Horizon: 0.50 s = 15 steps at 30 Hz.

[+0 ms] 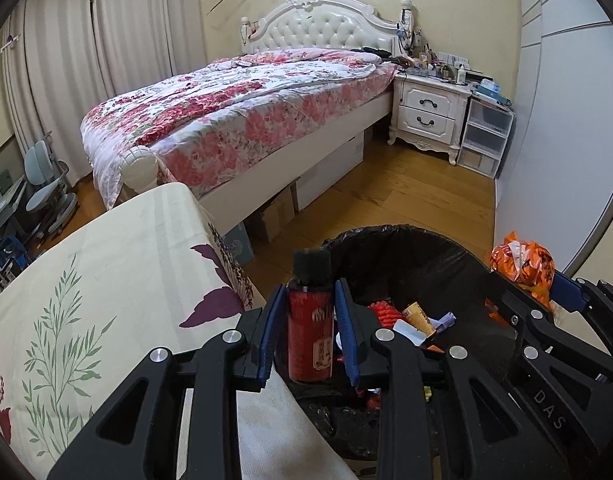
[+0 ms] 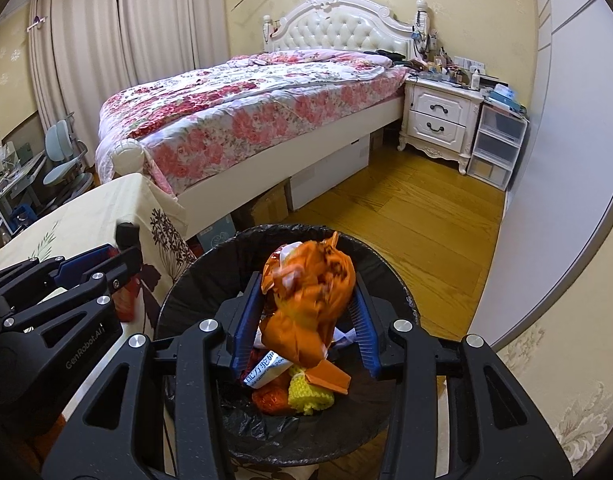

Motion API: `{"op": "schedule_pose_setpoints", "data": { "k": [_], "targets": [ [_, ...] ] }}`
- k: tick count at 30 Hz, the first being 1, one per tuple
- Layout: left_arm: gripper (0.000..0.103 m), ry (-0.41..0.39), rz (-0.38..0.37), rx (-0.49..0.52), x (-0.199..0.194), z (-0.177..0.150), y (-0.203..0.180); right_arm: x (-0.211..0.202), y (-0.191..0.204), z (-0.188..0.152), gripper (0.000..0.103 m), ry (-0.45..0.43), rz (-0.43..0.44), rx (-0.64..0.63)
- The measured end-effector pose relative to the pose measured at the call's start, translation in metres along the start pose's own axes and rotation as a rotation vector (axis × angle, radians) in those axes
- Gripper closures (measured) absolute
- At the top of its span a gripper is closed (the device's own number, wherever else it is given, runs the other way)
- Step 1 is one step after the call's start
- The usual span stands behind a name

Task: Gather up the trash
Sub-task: 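Open both grippers to drop the can and bag into the bin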

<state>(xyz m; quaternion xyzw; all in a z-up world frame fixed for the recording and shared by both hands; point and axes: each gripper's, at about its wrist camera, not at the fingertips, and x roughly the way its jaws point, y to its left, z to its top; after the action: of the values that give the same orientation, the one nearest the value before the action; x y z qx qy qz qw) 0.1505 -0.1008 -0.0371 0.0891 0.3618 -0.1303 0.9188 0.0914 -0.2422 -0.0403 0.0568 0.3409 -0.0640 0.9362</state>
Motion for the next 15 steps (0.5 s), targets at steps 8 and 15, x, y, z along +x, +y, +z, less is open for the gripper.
{"op": "schedule_pose_setpoints", "data": {
  "k": [8,15],
  "targets": [
    [0.03,-0.017,0.026,-0.019,-0.001,0.0,0.003,-0.002,-0.003,-0.001,0.042,-0.021,-0.052,-0.002],
    [0.022,-0.032,0.034,-0.038,-0.012,-0.003,0.013,-0.007,-0.007,-0.002,0.018,-0.024,-0.093,0.021]
  ]
}}
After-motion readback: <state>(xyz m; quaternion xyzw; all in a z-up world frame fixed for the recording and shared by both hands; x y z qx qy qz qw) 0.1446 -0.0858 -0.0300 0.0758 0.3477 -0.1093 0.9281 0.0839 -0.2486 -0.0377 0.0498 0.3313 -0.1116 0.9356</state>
